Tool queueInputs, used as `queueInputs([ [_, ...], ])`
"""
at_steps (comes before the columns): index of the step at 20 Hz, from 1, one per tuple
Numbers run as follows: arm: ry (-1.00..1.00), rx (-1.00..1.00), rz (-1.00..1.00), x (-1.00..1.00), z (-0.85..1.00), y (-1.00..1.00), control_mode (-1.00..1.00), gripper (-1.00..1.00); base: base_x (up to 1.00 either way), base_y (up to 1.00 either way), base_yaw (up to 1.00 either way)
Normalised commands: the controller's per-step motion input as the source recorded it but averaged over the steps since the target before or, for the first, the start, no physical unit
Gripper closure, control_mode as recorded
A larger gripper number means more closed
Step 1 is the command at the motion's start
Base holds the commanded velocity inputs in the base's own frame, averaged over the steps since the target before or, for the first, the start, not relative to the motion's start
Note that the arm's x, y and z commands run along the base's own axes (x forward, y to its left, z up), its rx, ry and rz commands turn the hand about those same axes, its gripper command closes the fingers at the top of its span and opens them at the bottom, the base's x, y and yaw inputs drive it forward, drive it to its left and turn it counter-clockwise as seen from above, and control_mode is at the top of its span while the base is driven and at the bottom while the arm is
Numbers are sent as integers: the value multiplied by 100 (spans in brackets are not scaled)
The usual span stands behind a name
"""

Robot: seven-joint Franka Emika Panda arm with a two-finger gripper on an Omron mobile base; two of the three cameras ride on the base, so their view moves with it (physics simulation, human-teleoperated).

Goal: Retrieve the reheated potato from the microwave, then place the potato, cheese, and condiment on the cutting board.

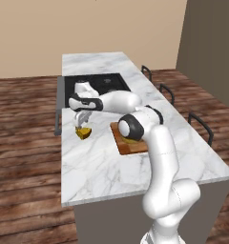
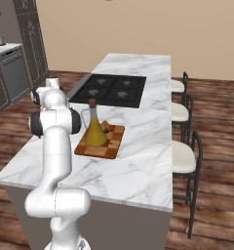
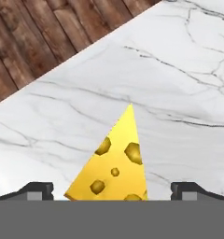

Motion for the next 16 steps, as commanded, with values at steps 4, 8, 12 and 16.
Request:
queueInputs([
  [4,0,0,-6,21,-9,22,-100,-100,0,0,0],
  [8,0,0,-8,12,-12,24,-100,-100,0,0,0],
  [12,0,-1,-6,24,-20,11,-100,-100,0,0,0],
  [16,0,-6,-2,24,-22,1,-100,-100,0,0,0],
])
